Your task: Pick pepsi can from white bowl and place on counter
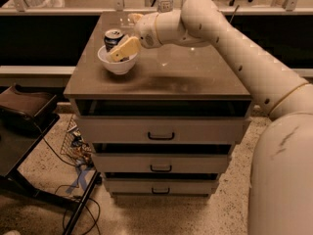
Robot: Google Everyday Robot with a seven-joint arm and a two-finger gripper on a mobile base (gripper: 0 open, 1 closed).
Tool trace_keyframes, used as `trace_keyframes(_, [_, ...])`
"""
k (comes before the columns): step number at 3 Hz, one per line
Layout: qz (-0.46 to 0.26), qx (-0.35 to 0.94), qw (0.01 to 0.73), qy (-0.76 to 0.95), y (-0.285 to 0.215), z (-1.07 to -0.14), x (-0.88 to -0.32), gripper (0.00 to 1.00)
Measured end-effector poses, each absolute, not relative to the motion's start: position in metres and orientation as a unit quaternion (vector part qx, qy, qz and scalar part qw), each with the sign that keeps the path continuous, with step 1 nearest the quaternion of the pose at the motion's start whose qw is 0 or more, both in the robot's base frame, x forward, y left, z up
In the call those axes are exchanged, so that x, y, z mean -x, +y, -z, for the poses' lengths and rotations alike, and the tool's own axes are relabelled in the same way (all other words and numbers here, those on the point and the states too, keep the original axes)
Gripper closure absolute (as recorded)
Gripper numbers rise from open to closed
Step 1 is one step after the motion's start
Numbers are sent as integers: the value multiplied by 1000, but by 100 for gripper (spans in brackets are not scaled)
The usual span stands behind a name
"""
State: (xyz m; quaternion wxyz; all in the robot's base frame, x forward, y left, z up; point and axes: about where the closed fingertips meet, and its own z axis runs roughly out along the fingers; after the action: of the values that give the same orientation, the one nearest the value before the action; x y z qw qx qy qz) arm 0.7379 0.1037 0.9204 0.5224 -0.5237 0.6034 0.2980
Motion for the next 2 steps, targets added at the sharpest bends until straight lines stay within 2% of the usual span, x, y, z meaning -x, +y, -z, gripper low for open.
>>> trace_keyframes(1, [-319,521,526,592,122,-908,-744,18])
trace_keyframes(2, [-338,517,528,583,133,-900,-746,41])
